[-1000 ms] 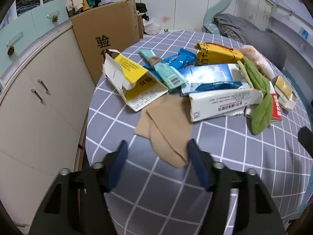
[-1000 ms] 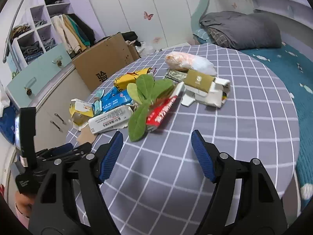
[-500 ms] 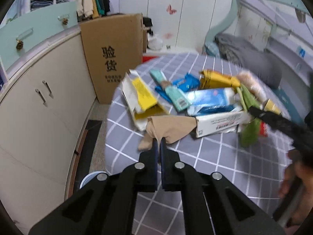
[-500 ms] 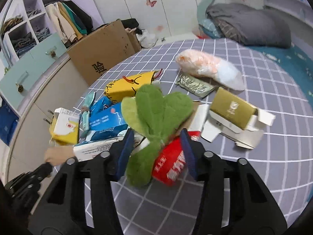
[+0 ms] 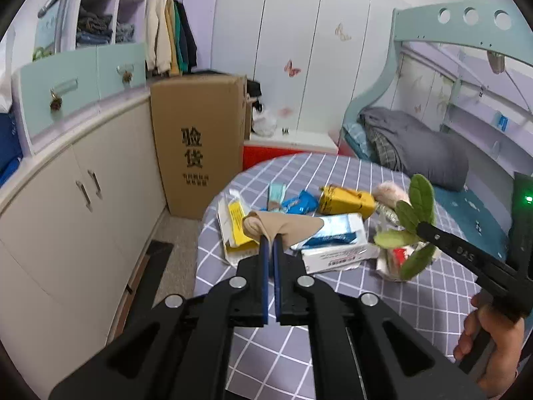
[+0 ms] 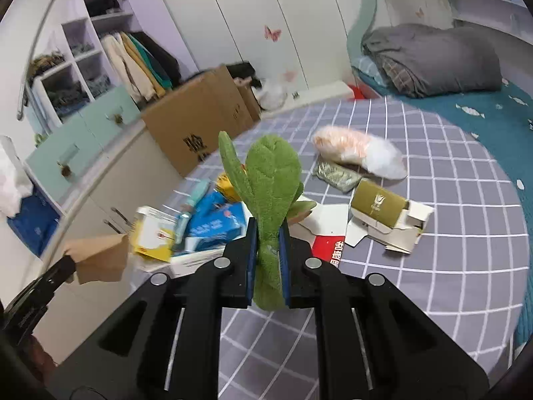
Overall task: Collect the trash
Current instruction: 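Carry both items over the blue bin and open both tools to drop them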
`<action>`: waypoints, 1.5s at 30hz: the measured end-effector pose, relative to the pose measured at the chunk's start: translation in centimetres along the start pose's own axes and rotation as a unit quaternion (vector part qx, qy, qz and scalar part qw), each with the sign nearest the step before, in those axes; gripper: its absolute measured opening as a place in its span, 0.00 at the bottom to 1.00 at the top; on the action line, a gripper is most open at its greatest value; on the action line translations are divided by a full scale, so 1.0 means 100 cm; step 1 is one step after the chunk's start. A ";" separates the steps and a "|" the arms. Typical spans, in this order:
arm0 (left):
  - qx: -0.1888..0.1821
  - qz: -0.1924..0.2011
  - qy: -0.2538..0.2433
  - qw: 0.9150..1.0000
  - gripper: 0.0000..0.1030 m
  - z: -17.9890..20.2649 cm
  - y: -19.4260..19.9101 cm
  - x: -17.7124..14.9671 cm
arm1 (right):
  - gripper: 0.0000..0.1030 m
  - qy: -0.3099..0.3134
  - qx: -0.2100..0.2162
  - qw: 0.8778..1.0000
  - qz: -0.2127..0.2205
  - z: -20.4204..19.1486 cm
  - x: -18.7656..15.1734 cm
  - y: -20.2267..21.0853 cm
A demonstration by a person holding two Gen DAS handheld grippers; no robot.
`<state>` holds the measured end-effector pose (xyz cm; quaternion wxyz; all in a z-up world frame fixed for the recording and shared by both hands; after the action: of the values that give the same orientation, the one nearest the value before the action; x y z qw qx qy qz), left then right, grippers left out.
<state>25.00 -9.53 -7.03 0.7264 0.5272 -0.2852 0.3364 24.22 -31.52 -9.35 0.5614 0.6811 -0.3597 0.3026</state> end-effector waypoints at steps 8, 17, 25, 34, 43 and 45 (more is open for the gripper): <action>-0.028 0.029 -0.002 0.999 0.02 0.016 0.039 0.004 | 0.12 0.017 0.047 0.998 0.027 -0.037 0.001 0.044; -0.020 0.052 0.003 0.998 0.02 0.004 0.077 0.002 | 0.12 0.051 0.109 0.992 0.023 -0.097 -0.011 0.059; 0.002 0.052 0.023 0.998 0.02 -0.035 0.093 -0.006 | 0.12 0.077 0.150 0.986 0.002 -0.149 -0.027 0.055; 0.041 0.047 0.058 0.996 0.02 -0.106 0.101 -0.011 | 0.12 0.116 0.188 0.975 -0.039 -0.211 -0.047 0.029; 0.094 0.002 0.107 0.990 0.02 -0.200 0.072 -0.028 | 0.12 0.149 0.215 0.959 -0.108 -0.277 -0.081 -0.026; 0.106 -0.011 0.118 0.987 0.02 -0.220 0.062 -0.033 | 0.12 0.156 0.216 0.956 -0.124 -0.289 -0.089 -0.040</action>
<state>19.37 12.28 -12.18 0.6986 0.5608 -0.1550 0.4165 22.38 -1.35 -13.39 0.4835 0.7695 -0.1064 0.4034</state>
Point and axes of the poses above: each gripper's, at about its wrist camera, not at the fingertips, and y roughly against the way its jaws point, z to its right, x to its top, the point moved 3 cm from there along -y, roughly the way its jaws point, and after that the axes turned 14 degrees about y, right-handed, at the moved point
